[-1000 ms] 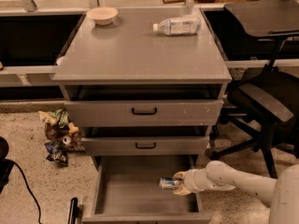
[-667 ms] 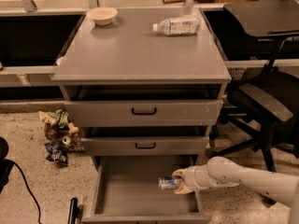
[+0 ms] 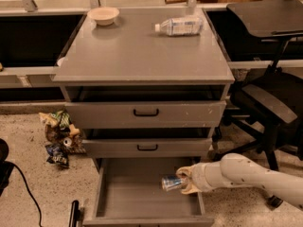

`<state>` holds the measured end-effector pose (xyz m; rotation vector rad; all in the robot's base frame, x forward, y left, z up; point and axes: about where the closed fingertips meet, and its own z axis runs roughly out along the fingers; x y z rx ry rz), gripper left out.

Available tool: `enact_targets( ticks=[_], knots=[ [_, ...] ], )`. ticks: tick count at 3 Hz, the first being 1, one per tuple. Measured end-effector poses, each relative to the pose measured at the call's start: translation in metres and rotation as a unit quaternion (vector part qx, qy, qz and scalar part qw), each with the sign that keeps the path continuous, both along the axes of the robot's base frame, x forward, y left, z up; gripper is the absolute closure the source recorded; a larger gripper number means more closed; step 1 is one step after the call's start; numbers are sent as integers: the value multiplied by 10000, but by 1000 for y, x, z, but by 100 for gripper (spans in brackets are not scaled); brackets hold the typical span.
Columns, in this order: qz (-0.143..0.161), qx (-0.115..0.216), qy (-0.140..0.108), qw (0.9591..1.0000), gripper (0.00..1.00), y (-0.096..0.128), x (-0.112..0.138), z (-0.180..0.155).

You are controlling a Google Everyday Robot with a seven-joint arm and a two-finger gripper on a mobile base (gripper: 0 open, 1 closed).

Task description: Pick redbull can from bottom drawer and place on counter

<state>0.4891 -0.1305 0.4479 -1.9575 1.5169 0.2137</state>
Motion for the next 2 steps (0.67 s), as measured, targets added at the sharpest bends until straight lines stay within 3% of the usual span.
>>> enact_targets(
  ticks=[1, 2],
  knots=[
    [5, -1, -49, 10000, 100, -1, 0, 4],
    [87, 247, -185, 9995, 100, 1, -1, 20]
  ],
)
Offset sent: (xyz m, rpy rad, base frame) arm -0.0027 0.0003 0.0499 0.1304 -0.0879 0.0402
